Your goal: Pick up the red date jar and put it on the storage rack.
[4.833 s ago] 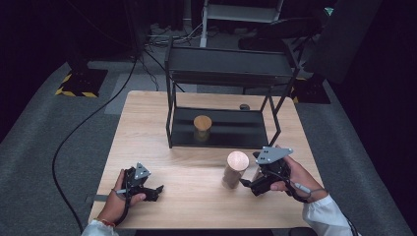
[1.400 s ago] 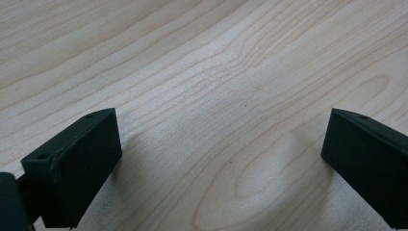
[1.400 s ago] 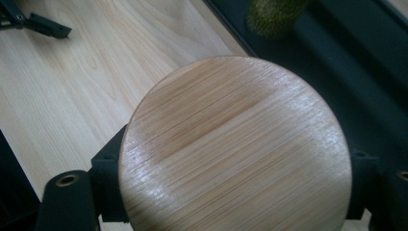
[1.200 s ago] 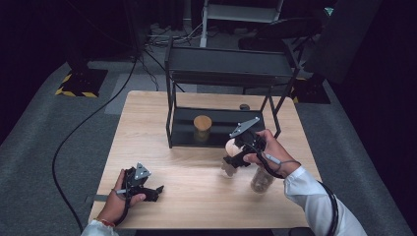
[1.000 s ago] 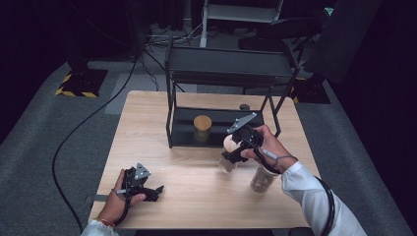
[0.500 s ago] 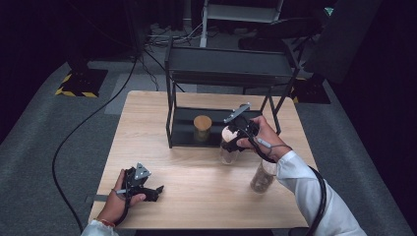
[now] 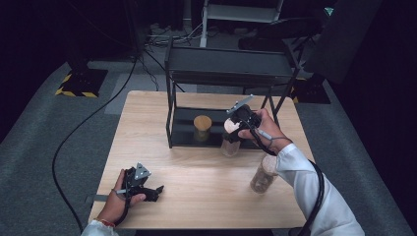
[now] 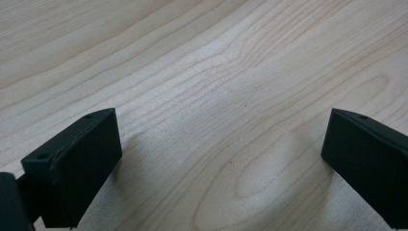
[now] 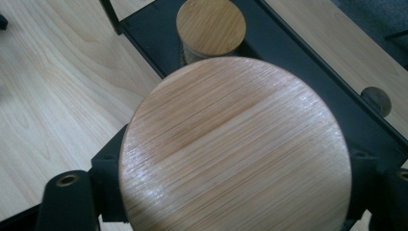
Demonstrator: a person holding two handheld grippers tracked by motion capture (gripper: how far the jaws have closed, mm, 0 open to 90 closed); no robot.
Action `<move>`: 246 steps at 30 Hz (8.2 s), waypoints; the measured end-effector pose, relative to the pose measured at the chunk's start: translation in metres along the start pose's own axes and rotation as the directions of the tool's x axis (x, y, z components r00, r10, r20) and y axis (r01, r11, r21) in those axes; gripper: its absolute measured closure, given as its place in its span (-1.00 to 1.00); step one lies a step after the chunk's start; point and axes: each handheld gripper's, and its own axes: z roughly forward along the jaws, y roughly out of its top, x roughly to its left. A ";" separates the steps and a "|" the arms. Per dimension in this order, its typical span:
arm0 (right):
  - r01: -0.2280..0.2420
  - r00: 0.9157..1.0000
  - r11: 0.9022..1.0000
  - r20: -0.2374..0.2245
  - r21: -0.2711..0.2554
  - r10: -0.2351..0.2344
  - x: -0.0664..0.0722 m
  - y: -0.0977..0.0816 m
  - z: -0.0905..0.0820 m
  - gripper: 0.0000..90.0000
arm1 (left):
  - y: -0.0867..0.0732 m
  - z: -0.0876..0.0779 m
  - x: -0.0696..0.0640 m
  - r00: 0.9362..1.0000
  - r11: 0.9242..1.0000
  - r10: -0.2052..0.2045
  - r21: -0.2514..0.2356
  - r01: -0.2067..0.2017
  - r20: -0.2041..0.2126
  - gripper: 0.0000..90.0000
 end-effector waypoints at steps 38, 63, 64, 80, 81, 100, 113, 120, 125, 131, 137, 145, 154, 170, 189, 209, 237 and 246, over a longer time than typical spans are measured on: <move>-0.065 0.997 0.998 0.048 0.023 0.064 -0.028 0.030 0.041 -0.49 | 0.000 0.000 0.000 1.000 1.000 0.001 0.000 -0.001 0.000 -1.00; -0.129 0.991 0.992 0.039 0.013 0.129 -0.044 0.028 0.061 -0.49 | 0.000 0.000 0.000 1.000 1.000 0.000 0.000 0.000 0.000 -1.00; -0.133 0.990 0.991 0.042 0.015 0.133 -0.044 0.028 0.062 -0.49 | 0.000 0.000 0.000 1.000 1.000 0.000 0.000 0.000 0.000 -1.00; -0.193 0.981 0.981 0.032 0.007 0.193 -0.054 0.021 0.068 -0.50 | 0.000 0.000 0.000 1.000 1.000 0.000 0.000 0.000 0.001 -1.00; -0.199 0.980 0.980 0.031 0.006 0.198 -0.055 0.021 0.068 -0.51 | 0.000 0.000 0.000 1.000 1.000 0.001 0.000 -0.001 0.001 -1.00; -0.159 0.984 0.987 0.090 0.011 0.157 -0.046 0.018 0.070 -0.85 | 0.000 0.000 0.000 1.000 1.000 0.001 0.001 -0.001 0.001 -1.00; -0.152 0.986 0.988 0.077 0.002 0.151 -0.051 0.011 0.069 -0.94 | 0.000 0.000 0.000 1.000 1.000 0.001 0.000 -0.001 0.001 -1.00; -0.150 0.986 0.988 0.076 -0.032 0.152 -0.051 0.004 0.064 -0.93 | 0.000 0.000 0.000 1.000 1.000 0.001 0.000 -0.001 0.001 -1.00; -0.137 0.987 0.989 0.082 -0.048 0.140 -0.049 0.000 0.060 -0.93 | 0.000 0.000 0.000 1.000 1.000 0.001 0.000 -0.001 0.002 -1.00; -0.121 0.988 0.991 0.094 -0.064 0.127 -0.046 -0.005 0.053 -0.93 | 0.000 0.000 0.000 1.000 1.000 0.002 0.000 -0.002 0.002 -1.00; -0.106 0.988 0.992 0.103 -0.075 0.113 -0.041 -0.008 0.047 -0.93 | 0.000 0.000 0.000 1.000 1.000 0.002 0.000 -0.002 0.002 -1.00; -0.078 0.989 0.993 0.122 -0.089 0.088 -0.033 -0.012 0.039 -0.93 | 0.000 0.000 0.000 1.000 1.000 0.002 0.000 -0.002 0.002 -1.00; -0.021 0.986 0.995 0.161 -0.097 0.036 -0.019 -0.022 0.027 -0.93 | 0.000 0.000 0.000 1.000 1.000 0.001 0.000 -0.001 0.002 -1.00; 0.036 0.979 0.986 0.204 -0.163 -0.002 -0.003 -0.059 0.006 -0.93 | 0.000 0.000 0.000 1.000 1.000 0.002 0.000 -0.002 0.002 -1.00; 0.042 0.975 0.970 0.223 -0.241 0.014 0.004 -0.116 -0.026 -0.94 | 0.000 0.000 0.000 1.000 1.000 0.001 0.000 -0.001 0.002 -1.00; -0.027 0.970 0.958 0.223 -0.286 0.094 0.007 -0.177 -0.045 -0.94 | 0.000 0.000 0.000 1.000 1.000 0.002 0.000 -0.002 0.002 -1.00; -0.134 0.953 0.906 0.200 -0.400 0.230 0.019 -0.266 -0.070 -0.95 | 0.000 0.000 0.000 1.000 1.000 0.002 0.000 -0.002 0.002 -1.00; -0.140 0.961 0.915 0.173 -0.379 0.218 0.019 -0.288 -0.067 -0.95 | 0.000 0.000 0.000 1.000 1.000 0.002 0.000 -0.002 0.002 -1.00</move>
